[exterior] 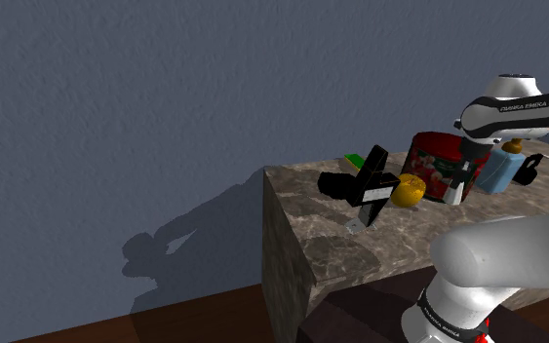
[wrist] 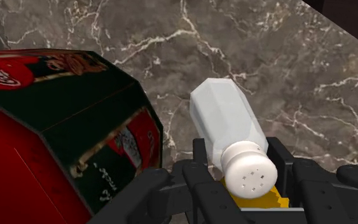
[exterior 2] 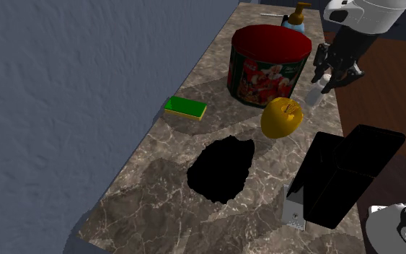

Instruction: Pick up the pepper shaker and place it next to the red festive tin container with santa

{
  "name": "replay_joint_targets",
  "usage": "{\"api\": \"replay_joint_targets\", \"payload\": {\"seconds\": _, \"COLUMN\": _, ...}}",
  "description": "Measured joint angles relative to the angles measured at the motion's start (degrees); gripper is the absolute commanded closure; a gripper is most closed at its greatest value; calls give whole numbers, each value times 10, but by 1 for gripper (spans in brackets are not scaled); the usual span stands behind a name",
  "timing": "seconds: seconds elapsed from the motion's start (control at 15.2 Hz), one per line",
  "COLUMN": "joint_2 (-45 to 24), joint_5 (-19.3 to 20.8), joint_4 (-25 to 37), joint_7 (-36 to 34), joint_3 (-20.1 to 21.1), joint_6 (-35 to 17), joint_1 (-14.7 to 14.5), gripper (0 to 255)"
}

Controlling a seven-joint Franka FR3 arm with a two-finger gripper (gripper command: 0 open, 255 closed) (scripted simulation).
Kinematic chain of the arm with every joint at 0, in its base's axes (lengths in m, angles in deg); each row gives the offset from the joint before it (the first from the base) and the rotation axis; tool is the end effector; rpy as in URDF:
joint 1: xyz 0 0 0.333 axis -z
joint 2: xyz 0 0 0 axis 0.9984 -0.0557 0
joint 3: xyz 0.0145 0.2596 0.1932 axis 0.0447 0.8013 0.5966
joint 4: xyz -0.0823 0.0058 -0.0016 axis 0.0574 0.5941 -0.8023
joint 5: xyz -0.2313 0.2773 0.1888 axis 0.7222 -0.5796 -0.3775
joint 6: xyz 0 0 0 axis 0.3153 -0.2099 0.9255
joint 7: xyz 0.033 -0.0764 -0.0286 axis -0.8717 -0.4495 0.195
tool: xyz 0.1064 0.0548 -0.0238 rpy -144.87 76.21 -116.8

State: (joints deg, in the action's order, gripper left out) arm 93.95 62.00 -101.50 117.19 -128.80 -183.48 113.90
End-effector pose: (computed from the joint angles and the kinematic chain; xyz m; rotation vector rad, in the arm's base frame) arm 0.1325 -0.3643 0.4077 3.0368 0.2169 0.0386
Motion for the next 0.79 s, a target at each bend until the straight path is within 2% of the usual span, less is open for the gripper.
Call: {"api": "replay_joint_targets", "payload": {"seconds": 0.79, "joint_2": -56, "joint_5": 28, "joint_4": -51, "joint_7": -7, "joint_3": -49, "joint_6": -108, "joint_1": -6, "gripper": 255}}
